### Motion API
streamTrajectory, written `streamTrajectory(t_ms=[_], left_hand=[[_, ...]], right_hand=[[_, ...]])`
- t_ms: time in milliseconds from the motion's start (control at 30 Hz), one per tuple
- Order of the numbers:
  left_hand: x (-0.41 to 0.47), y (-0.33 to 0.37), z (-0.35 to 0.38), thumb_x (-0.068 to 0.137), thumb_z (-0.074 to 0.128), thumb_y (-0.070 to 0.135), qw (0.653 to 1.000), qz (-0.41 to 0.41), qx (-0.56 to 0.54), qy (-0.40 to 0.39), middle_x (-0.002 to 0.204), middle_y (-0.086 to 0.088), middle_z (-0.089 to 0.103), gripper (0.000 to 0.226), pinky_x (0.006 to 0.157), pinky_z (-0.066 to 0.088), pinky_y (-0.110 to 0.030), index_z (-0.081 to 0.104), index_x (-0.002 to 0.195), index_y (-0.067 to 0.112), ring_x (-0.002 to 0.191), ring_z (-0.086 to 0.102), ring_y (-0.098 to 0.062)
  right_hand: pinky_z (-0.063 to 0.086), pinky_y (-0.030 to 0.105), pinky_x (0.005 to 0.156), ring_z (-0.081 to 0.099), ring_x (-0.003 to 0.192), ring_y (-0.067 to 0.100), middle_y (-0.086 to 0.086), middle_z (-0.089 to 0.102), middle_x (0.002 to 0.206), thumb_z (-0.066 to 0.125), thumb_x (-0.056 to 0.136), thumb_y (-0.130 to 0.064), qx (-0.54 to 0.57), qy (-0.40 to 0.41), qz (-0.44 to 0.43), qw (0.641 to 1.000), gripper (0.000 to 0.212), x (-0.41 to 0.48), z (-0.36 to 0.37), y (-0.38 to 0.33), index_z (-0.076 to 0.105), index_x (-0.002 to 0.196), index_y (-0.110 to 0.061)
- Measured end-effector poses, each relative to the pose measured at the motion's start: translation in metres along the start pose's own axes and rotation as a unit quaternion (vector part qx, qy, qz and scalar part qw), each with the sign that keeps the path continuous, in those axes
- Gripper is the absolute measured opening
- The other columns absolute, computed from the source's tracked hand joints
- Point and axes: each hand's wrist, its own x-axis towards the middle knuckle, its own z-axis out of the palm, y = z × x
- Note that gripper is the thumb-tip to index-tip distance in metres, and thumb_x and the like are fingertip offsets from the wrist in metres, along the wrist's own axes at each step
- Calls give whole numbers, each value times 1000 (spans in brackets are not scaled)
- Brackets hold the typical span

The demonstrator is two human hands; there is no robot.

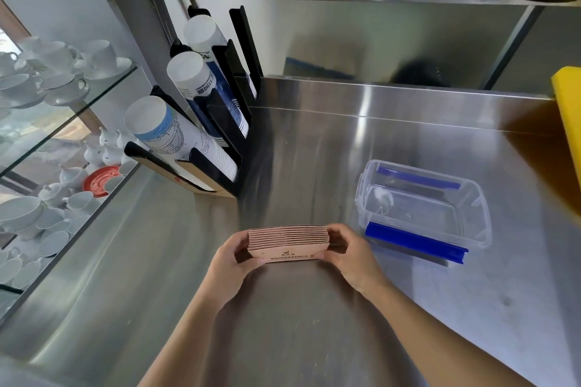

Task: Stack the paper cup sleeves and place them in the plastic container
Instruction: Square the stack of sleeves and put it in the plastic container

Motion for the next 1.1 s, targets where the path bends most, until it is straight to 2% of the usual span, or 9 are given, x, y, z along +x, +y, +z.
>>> streamTrajectory(t_ms=[100, 200, 400, 567, 667, 767, 900, 1000, 1100], left_hand=[[1, 2, -4, 70, 70, -9, 1000, -2, 4, -16, 85, 18, 75, 53, 85, 51, -15, 59, 95, 36, 90, 68, -5], [1, 9, -7, 67, 71, -13, 1000, -18, -24, -4, 81, 23, 75, 52, 75, 53, -10, 61, 92, 31, 82, 69, -5], [0, 26, -6, 59, 80, 0, 992, -22, -108, 59, 61, 2, 71, 31, 63, 42, -33, 53, 70, 13, 62, 51, -23], [1, 76, 25, 72, 67, -10, 988, 7, -135, 73, 53, 7, 68, 35, 33, 30, -8, 39, 60, 7, 34, 50, -1], [11, 100, 49, 74, 67, -6, 987, 26, -141, 70, 70, -2, 69, 38, 32, 29, -10, 38, 58, 11, 32, 47, -1], [21, 122, 79, 75, 70, 4, 990, 26, -126, 56, 59, 5, 69, 39, 29, 24, -16, 37, 57, 15, 31, 34, -6], [36, 148, 120, 76, 70, 14, 994, 7, -106, 39, 61, -6, 53, 40, 32, 28, -18, 36, 57, 16, 41, 34, -14], [49, 160, 145, 77, 69, 16, 996, -19, -84, 14, 60, -4, 42, 41, 47, 31, -26, 34, 55, 17, 52, 36, -18], [62, 168, 165, 81, 65, 14, 998, -46, -34, -26, 58, 0, 42, 39, 43, 31, -24, 34, 57, 17, 47, 38, -16]], right_hand=[[52, 26, 89, 64, 93, 8, -7, 67, 100, 76, 73, -7, 24, -3, 6, 1000, 34, 0, -1, 2, 58, 95, -26], [54, 29, 87, 65, 92, 10, -4, 70, 100, 78, 70, -8, 41, 1, 6, 999, 36, -2, -2, 3, 58, 89, -30], [53, 17, 67, 63, 91, 10, -7, 69, 95, 78, 69, -5, 126, 37, -2, 991, 36, -9, -13, -11, 55, 87, -25], [45, 11, 46, 61, 71, 10, 6, 71, 95, 77, 70, -7, 181, 128, -5, 975, 30, -16, -47, -29, 52, 80, -20], [41, 9, 40, 59, 53, 4, 12, 71, 94, 73, 74, -3, 220, 174, -4, 960, 27, -23, -74, -37, 50, 75, -16], [33, 12, 33, 47, 31, 0, 17, 69, 89, 70, 76, -1, 267, 221, 13, 938, 25, -29, -102, -40, 49, 71, -13], [25, 14, 28, 30, 27, 3, 6, 60, 67, 69, 79, -5, 306, 259, 60, 914, 26, -30, -136, -33, 47, 68, -13], [19, 15, 28, 22, 27, 5, 9, 52, 63, 67, 80, -3, 313, 264, 92, 908, 28, -26, -157, -24, 46, 65, -11], [17, 13, 27, 22, 25, 4, 9, 47, 61, 65, 80, 2, 317, 264, 129, 902, 27, -18, -172, -14, 45, 65, -9]])
